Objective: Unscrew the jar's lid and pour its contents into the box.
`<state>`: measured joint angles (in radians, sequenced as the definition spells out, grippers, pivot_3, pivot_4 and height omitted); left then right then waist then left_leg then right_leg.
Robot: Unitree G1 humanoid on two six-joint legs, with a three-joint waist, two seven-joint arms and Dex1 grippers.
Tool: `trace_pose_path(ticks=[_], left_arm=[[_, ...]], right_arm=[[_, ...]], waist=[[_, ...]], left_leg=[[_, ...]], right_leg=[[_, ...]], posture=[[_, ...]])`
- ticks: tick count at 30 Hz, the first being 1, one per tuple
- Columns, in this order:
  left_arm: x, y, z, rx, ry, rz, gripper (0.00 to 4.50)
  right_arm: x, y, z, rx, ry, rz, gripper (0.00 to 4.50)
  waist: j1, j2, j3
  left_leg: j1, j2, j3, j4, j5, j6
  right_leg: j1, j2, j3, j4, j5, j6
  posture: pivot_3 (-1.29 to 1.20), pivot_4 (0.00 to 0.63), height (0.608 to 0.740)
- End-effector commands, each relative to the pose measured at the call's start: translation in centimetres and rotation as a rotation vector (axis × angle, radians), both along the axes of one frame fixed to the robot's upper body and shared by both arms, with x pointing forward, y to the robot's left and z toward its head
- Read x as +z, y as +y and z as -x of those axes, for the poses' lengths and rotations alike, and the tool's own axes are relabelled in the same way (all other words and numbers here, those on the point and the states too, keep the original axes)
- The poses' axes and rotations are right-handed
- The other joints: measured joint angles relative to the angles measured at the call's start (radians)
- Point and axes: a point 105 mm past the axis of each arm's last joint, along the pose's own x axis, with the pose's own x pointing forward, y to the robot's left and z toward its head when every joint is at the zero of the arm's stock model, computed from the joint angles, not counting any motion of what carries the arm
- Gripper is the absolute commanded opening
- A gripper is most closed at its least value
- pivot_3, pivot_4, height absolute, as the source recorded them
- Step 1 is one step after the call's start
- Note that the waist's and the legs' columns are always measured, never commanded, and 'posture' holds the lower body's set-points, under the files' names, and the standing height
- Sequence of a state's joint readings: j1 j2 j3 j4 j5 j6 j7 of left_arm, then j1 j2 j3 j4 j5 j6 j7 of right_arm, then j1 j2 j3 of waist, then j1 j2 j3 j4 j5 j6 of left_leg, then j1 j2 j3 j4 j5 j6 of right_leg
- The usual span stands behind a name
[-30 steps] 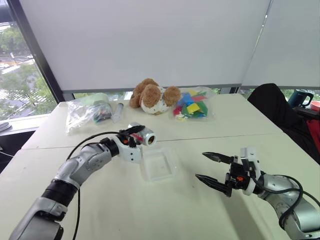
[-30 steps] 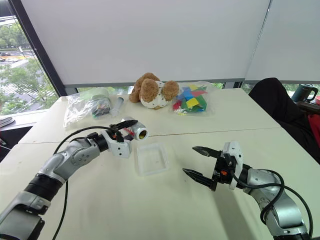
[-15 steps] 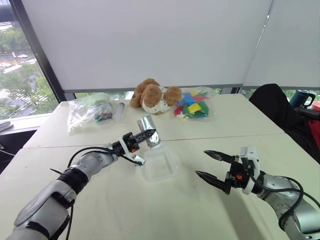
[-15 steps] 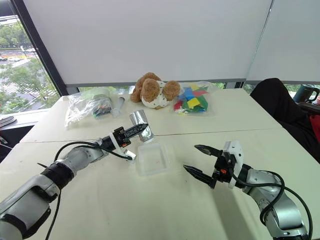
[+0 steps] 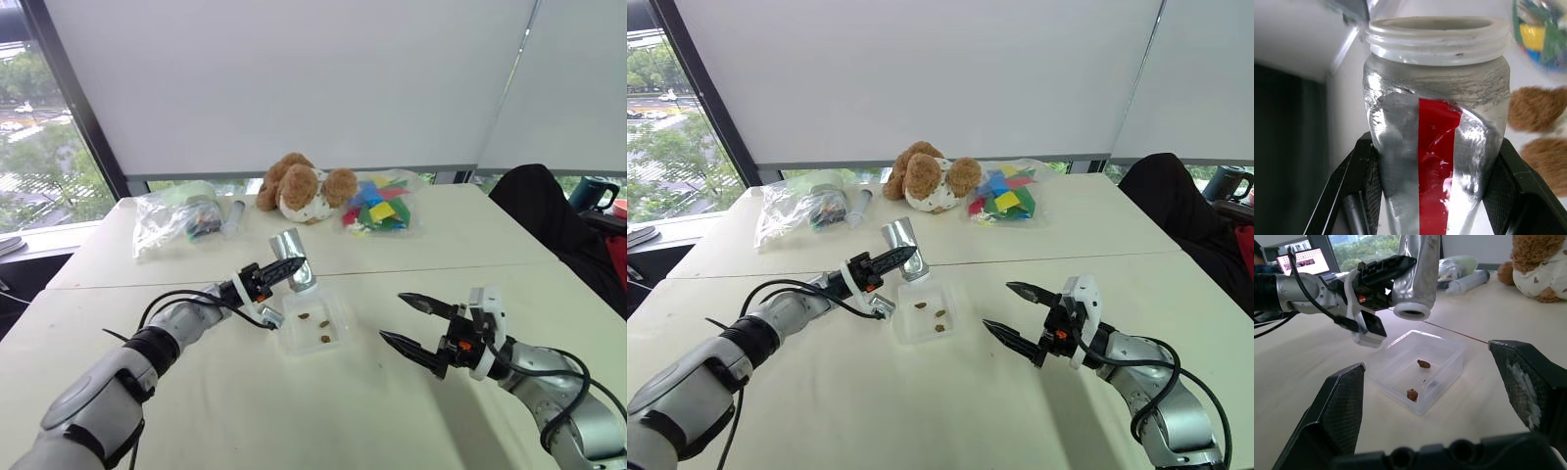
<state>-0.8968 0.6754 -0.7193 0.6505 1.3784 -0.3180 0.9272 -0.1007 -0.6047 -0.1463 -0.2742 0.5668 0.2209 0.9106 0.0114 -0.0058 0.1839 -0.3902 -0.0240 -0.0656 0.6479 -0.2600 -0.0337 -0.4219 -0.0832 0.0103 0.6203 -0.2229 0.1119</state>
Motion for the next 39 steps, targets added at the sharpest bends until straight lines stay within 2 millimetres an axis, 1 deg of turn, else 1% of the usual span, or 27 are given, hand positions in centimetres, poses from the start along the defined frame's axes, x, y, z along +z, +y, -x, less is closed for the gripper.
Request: trace_pose_path(ticks=[1, 3, 4, 5, 7, 9, 12, 13, 15, 16, 19, 21, 23, 26, 29, 30, 36, 38, 39], left_arm=[[2.3, 1.5, 0.1, -0.025, 0.312, 0.277, 2.05], [2.0, 3.4, 0.1, -0.009, 0.670, 0.523, 2.05], [2.2, 3.8, 0.9, -0.064, 0.764, 0.582, 2.05], [2.6, 3.9, 1.6, -0.107, 0.818, 0.613, 2.05], [2.1, 6.1, 2.0, -0.080, 1.006, 0.794, 2.05], [0.9, 8.4, 2.7, -0.049, 1.203, 0.992, 2.05], [-0.6, 11.9, 4.2, -0.019, 1.367, 1.304, 2.05], [-1.1, 13.2, 5.0, -0.044, 1.404, 1.404, 2.05], [-2.1, 15.8, 6.6, -0.058, 1.417, 1.568, 2.05], [-2.6, 16.8, 7.2, -0.057, 1.422, 1.623, 2.05], [-3.2, 20.4, 9.7, -0.083, 1.314, 1.805, 2.05], [-4.1, 22.2, 11.2, -0.077, 1.241, 1.882, 2.05], [-4.9, 23.1, 12.0, -0.066, 1.198, 1.921, 2.05], [-6.3, 23.7, 12.2, -0.034, 1.160, 1.949, 2.05], [-7.9, 23.7, 12.1, -0.010, 1.154, 1.980, 2.05], [-8.2, 23.7, 12.0, -0.002, 1.154, 1.983, 2.05], [-8.9, 23.5, 11.8, 0.000, 1.149, 1.978, 2.05], [-9.0, 23.3, 11.8, -0.001, 1.167, 1.970, 3.11], [-9.1, 23.3, 11.9, -0.003, 1.175, 1.968, 3.48]], right_arm=[[1.5, -0.1, 0.3, 0.008, -0.058, -0.036, 4.39], [2.1, 0.0, 0.6, 0.049, -0.086, -0.053, 4.39], [2.3, 0.0, 0.9, 0.072, -0.100, -0.061, 4.39], [2.4, 0.0, 1.0, 0.088, -0.109, -0.066, 4.39], [2.6, 0.2, 1.5, 0.147, -0.133, -0.069, 4.39], [2.8, 0.5, 2.0, 0.206, -0.163, -0.084, 4.39], [2.9, 1.0, 2.4, 0.255, -0.200, -0.097, 4.39], [2.9, 1.2, 2.5, 0.269, -0.213, -0.098, 4.39], [2.8, 1.5, 2.5, 0.279, -0.231, -0.103, 4.39], [2.8, 1.6, 2.4, 0.280, -0.236, -0.106, 4.39], [2.7, 1.9, 2.3, 0.287, -0.247, -0.115, 4.39], [2.5, 2.1, 2.3, 0.301, -0.244, -0.113, 4.39], [2.2, 2.2, 2.4, 0.320, -0.245, -0.108, 4.39], [1.9, 2.5, 2.3, 0.346, -0.255, -0.108, 4.39], [1.7, 2.9, 2.2, 0.378, -0.266, -0.107, 4.39], [1.7, 3.0, 2.2, 0.383, -0.267, -0.107, 4.39], [1.3, 2.8, 2.0, 0.389, -0.267, -0.093, 4.39], [1.2, 2.6, 2.0, 0.382, -0.264, -0.087, 4.50], [1.2, 2.5, 2.0, 0.378, -0.262, -0.084, 4.50]], waist=[[0.000, 0.000, 0.000], [-0.004, 0.001, 0.000], [-0.007, 0.001, -0.001], [-0.011, 0.001, -0.001], [-0.016, 0.001, 0.000], [-0.022, 0.001, 0.000], [-0.026, 0.001, -0.001], [-0.026, 0.001, -0.001], [-0.027, 0.001, -0.001], [-0.027, 0.001, -0.001], [-0.023, 0.000, -0.001], [-0.018, -0.002, -0.002], [-0.014, -0.003, -0.003], [-0.005, -0.003, -0.003], [-0.001, -0.003, -0.003], [-0.001, -0.003, -0.003], [0.000, -0.004, -0.004], [0.000, -0.004, -0.004], [-0.001, -0.004, -0.004]], left_leg=[[0.000, 0.000, 0.000, 0.000, 0.000, 0.000], [0.000, 0.000, 0.001, 0.000, 0.000, 0.000], [0.001, 0.000, 0.002, 0.000, 0.000, 0.000], [0.001, 0.001, 0.004, 0.000, 0.000, 0.000], [0.001, 0.001, 0.004, 0.000, 0.000, 0.000], [0.001, 0.002, 0.004, 0.000, 0.000, 0.000], [0.002, 0.002, 0.004, 0.000, 0.000, 0.000], [0.003, 0.003, 0.004, 0.000, 0.000, 0.000], [0.004, 0.003, 0.005, 0.000, 0.000, 0.000], [0.004, 0.003, 0.005, 0.000, 0.000, 0.000], [0.005, 0.002, 0.005, 0.001, 0.000, 0.000], [0.005, 0.001, 0.004, 0.001, 0.000, 0.000], [0.005, 0.001, 0.004, 0.002, 0.000, 0.000], [0.007, 0.000, 0.005, 0.002, 0.000, 0.000], [0.017, 0.001, 0.005, 0.000, -0.001, 0.000], [0.017, 0.001, 0.005, 0.000, -0.001, 0.000], [0.017, 0.002, 0.005, 0.000, -0.001, 0.000], [0.017, 0.002, 0.005, 0.000, -0.001, 0.000], [0.017, 0.002, 0.005, 0.000, -0.001, 0.000]], right_leg=[[0.000, 0.000, 0.000, 0.000, 0.000, 0.000], [-0.001, 0.000, 0.001, 0.001, 0.000, 0.000], [-0.002, 0.000, 0.002, 0.002, 0.000, -0.001], [-0.003, -0.002, 0.004, 0.005, 0.000, -0.001], [-0.005, -0.002, 0.004, 0.007, 0.000, -0.001], [-0.004, -0.003, 0.004, 0.008, 0.000, -0.001], [-0.004, -0.003, 0.005, 0.009, 0.000, -0.001], [-0.004, -0.002, 0.005, 0.009, 0.000, -0.001], [-0.003, -0.002, 0.006, 0.009, 0.000, -0.001], [-0.003, -0.002, 0.006, 0.009, 0.000, -0.001], [-0.002, -0.001, 0.006, 0.009, 0.000, -0.001], [-0.001, -0.001, 0.006, 0.009, 0.000, -0.001], [0.000, -0.001, 0.006, 0.008, 0.000, -0.001], [0.003, -0.001, 0.006, 0.007, -0.001, -0.003], [0.014, 0.000, 0.005, 0.002, -0.002, -0.005], [0.015, 0.001, 0.005, -0.001, -0.003, -0.005], [0.015, 0.001, 0.005, -0.002, -0.002, -0.006], [0.015, 0.001, 0.005, -0.002, -0.002, -0.006], [0.015, 0.001, 0.005, -0.002, -0.002, -0.006]], posture=[[0.00, 0.150, 0.740], [0.00, 0.150, 0.740], [0.00, 0.150, 0.740], [0.00, 0.150, 0.740], [0.00, 0.150, 0.740], [0.00, 0.150, 0.740], [0.00, 0.150, 0.740], [0.00, 0.150, 0.740], [0.00, 0.150, 0.740], [0.00, 0.150, 0.740], [0.00, 0.150, 0.740], [0.00, 0.150, 0.740], [0.00, 0.150, 0.740], [0.00, 0.150, 0.740], [0.00, 0.150, 0.740], [0.00, 0.150, 0.740], [0.00, 0.150, 0.740], [0.00, 0.150, 0.740], [0.00, 0.150, 0.740]])
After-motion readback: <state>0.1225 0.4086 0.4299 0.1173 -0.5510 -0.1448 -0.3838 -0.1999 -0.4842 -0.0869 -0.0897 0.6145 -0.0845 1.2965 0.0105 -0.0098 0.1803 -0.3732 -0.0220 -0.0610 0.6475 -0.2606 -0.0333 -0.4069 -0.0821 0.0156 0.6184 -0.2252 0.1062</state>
